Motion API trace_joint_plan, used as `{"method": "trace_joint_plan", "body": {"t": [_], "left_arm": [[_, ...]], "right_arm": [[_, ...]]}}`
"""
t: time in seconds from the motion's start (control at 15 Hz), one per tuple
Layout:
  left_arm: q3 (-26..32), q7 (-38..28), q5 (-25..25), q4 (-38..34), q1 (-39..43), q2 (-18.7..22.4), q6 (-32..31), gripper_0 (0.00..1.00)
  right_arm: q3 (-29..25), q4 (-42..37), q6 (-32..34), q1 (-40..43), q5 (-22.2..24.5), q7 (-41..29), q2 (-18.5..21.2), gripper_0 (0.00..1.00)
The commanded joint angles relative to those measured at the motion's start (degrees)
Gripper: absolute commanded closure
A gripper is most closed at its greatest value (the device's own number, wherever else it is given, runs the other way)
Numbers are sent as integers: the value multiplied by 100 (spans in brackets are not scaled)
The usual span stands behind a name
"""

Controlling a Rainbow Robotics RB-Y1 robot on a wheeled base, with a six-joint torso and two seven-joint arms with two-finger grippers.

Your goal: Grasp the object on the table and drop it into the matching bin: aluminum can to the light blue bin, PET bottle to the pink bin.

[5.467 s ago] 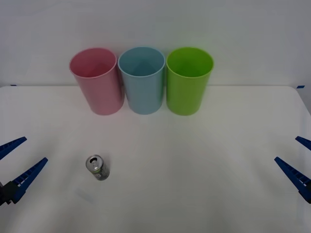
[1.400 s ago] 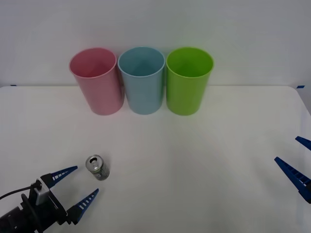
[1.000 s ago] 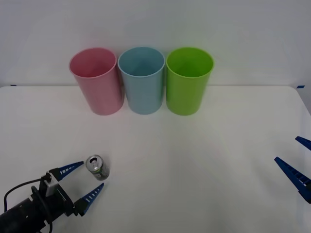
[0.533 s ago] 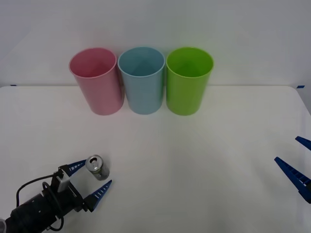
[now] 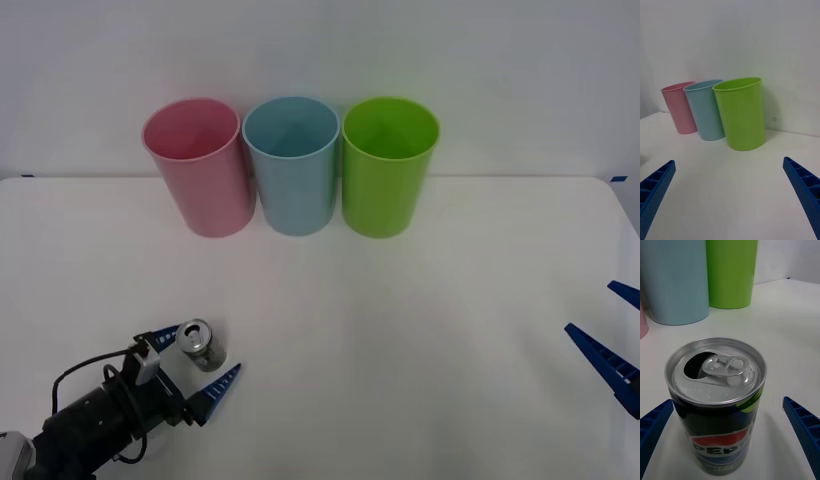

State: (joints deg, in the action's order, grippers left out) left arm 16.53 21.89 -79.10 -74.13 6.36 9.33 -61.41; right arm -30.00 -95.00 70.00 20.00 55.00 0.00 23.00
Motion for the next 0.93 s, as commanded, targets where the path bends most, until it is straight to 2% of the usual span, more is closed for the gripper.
{"method": "trace_joint_plan", "body": {"t": [0.07, 0.53, 0.6, 0.67, 0.73, 0.8, 0.93], "left_arm": [[-1, 87, 35, 154, -92, -1, -20, 0], [-9, 113, 79, 145, -92, -1, -20, 0], [-9, 122, 87, 154, -100, -1, -20, 20], [-9, 131, 87, 145, -92, -1, -20, 58], [-9, 149, 96, 145, -100, -1, -20, 90], [-9, 149, 131, 154, -100, -1, -20, 100], [-9, 149, 131, 145, -100, -1, -20, 100]], "right_arm": [[0, 0, 0, 0, 0, 0, 0, 0], [0, 0, 0, 0, 0, 0, 0, 0], [0, 0, 0, 0, 0, 0, 0, 0], [0, 0, 0, 0, 0, 0, 0, 0], [0, 0, 0, 0, 0, 0, 0, 0], [0, 0, 0, 0, 0, 0, 0, 0], [0, 0, 0, 0, 0, 0, 0, 0]]}}
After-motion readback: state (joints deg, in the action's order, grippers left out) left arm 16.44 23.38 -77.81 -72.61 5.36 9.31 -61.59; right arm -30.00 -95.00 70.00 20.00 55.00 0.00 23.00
